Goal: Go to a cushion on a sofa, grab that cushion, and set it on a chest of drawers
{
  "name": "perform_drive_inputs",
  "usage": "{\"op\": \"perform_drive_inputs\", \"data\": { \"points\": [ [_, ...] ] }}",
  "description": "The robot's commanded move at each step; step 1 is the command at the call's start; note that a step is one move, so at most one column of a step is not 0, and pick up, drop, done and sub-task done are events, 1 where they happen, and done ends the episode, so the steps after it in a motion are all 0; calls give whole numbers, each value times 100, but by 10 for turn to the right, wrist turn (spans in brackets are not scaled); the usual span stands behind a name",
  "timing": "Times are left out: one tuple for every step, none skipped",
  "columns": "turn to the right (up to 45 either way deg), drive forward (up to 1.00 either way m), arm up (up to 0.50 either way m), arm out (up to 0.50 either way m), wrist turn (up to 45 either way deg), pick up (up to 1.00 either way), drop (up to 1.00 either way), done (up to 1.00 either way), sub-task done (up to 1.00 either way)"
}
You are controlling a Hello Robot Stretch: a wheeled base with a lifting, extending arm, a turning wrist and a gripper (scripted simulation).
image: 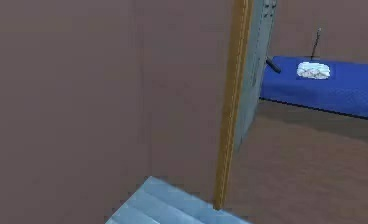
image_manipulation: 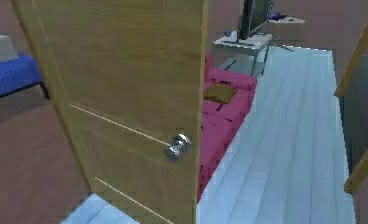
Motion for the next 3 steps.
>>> {"op": "perform_drive_inputs", "data": {
  "points": [
    [450, 0, 0, 0, 0, 0, 0, 0, 0],
    [450, 0, 0, 0, 0, 0, 0, 0, 0],
    [300, 0, 0, 0, 0, 0, 0, 0, 0]
  ]
}}
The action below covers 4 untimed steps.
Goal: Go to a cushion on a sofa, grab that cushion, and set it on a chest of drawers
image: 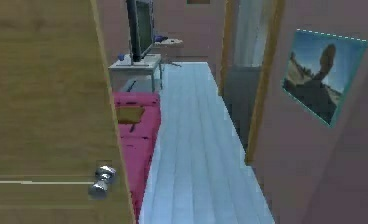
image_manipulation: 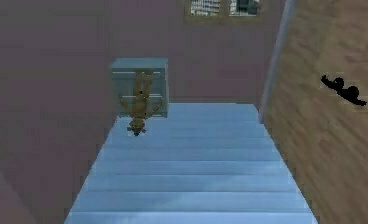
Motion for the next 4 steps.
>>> {"op": "perform_drive_inputs", "data": {
  "points": [
    [0, 15, 0, 0, 0, 0, 0, 0, 0],
    [450, 0, 0, 0, 0, 0, 0, 0, 0],
    [180, 0, 0, 0, 0, 0, 0, 0, 0],
    [0, 30, 0, 0, 0, 0, 0, 0, 0]
  ]
}}
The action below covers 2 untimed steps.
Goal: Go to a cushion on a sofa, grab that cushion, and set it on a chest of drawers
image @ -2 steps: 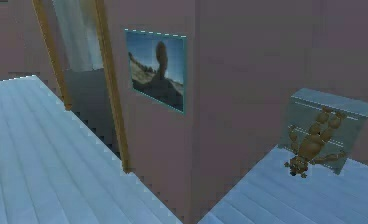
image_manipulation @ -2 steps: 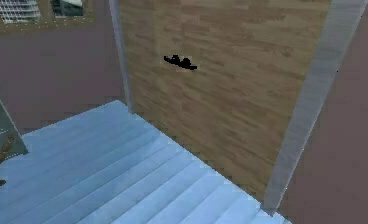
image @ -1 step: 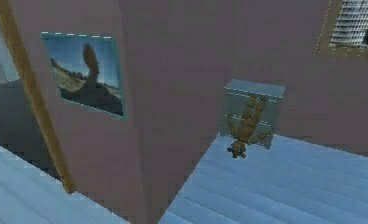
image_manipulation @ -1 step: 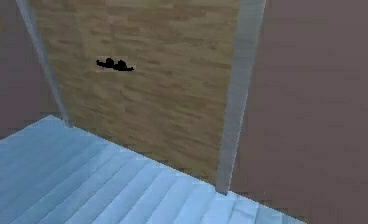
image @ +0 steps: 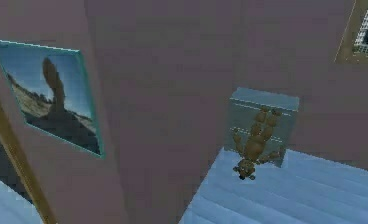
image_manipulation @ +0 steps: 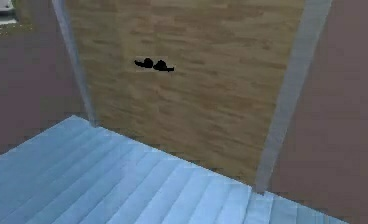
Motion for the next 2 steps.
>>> {"op": "perform_drive_inputs", "data": {
  "points": [
    [-450, 0, 0, 0, 0, 0, 0, 0, 0],
    [-210, 0, 0, 0, 0, 0, 0, 0, 0]
  ]
}}
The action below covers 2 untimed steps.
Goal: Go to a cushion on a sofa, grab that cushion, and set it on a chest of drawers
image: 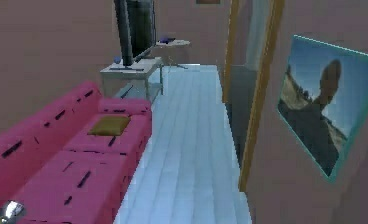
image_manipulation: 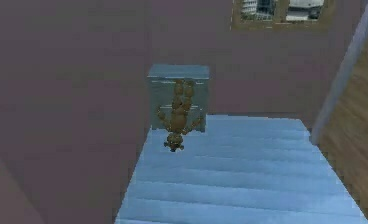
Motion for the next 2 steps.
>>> {"op": "perform_drive_inputs", "data": {
  "points": [
    [0, 100, 0, 0, 0, 0, 0, 0, 0],
    [0, 20, 0, 0, 0, 0, 0, 0, 0]
  ]
}}
